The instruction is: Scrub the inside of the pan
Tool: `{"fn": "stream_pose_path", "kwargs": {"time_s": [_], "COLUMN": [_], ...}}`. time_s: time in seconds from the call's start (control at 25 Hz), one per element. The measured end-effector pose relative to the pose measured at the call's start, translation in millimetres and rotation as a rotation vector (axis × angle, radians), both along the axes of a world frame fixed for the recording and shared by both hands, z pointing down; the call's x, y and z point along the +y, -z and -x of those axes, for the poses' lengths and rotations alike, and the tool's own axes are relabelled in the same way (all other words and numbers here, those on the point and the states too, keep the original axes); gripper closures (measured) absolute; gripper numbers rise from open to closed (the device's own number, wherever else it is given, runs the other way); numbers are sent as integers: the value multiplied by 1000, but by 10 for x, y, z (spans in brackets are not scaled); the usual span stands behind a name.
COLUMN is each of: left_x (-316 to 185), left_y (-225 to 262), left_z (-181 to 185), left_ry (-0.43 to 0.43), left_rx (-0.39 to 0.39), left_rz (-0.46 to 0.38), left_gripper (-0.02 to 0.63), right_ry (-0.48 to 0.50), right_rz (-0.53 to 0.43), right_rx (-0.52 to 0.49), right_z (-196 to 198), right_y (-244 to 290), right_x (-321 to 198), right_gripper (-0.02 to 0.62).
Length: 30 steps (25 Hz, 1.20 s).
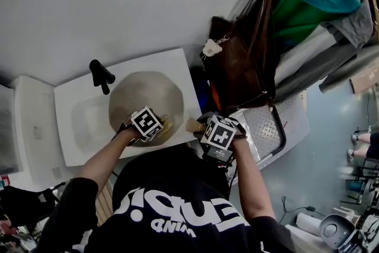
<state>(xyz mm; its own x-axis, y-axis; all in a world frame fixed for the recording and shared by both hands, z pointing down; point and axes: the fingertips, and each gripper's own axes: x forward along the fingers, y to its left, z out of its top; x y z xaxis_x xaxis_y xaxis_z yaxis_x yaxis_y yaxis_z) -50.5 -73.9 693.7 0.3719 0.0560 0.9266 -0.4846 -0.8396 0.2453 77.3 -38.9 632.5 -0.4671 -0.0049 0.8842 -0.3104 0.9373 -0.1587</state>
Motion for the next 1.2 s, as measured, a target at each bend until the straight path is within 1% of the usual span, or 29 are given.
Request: {"fn": "stream_pose_path", "kwargs": {"time_s": [0.16,0.28,0.4,0.52,0.64,0.76,1.0,1.2], "left_x": [-122,-173,-220,-260,-288,-320,-346,-334], "left_y": [221,421,568,683,771,808,802,810], "left_z": [-62,-120,-107,-49,11,59,60,28], "left_ry": [57,83,128,204,266,295,312,299], "left_rx": [93,164,205,236,258,264,273,281], "left_rz": [-101,-167,-221,-256,-279,-293,-286,-283], "left_gripper": [584,584,584,584,583,584,584,584], "right_ry": [-4,-13,-14,-16,-21,-24,-19,-21], "right_rz": [-14,-21,-27,-26,-25,-24,-36,-54], "right_rx": [-4,-1,3,3,-4,-8,-20,-9], "right_z": [-4,-14,-16,-4,6,12,28,1], "right_y": [-28,-61,-112,-169,-230,-281,-293,-236], "right_x": [-19,-38,-62,-71,-75,-76,-78,-55], "right_gripper": [399,400,402,402,402,405,405,405]}}
